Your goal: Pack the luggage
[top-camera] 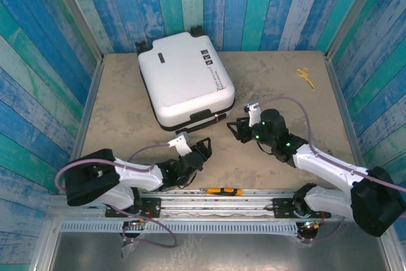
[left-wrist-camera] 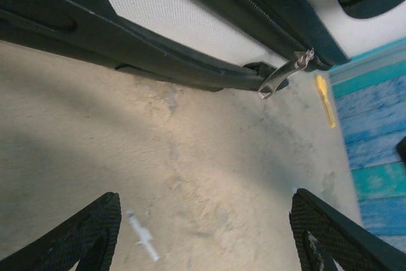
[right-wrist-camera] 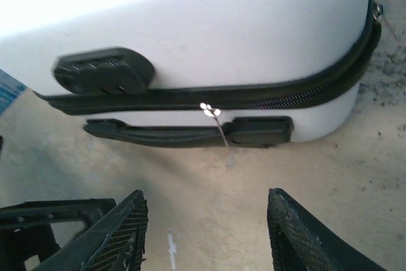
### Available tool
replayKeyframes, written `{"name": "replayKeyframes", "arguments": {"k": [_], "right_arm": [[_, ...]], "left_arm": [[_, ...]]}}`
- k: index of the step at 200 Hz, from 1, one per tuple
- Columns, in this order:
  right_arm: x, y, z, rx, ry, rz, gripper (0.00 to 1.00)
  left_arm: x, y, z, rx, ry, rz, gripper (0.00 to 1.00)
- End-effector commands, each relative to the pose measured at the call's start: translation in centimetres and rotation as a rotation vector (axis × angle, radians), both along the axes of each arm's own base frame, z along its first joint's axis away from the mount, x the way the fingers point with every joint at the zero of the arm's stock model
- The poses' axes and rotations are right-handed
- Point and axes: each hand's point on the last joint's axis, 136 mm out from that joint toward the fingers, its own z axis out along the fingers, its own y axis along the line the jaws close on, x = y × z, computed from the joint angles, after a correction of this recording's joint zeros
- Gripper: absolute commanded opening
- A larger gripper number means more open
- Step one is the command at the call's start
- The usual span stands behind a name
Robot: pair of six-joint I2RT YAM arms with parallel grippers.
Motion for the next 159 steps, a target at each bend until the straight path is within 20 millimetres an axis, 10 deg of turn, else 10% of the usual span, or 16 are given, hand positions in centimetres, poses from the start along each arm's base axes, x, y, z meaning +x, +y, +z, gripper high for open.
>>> {"name": "replayKeyframes", "arguments": {"k": [1,159], "right_arm": [[0.0,0.3,-1.0,-0.048,0.014,0.042,0.49],[0.9,1.8,-1.3,-0.045,-0.034,0.111,0.45]], "left_arm": [[1.2,-0.5,2.0,-0.193,-0.046,0.104,0.74],[6.3,-2.1,0.3,-0.479,-0.084,0.192,0.62]]}}
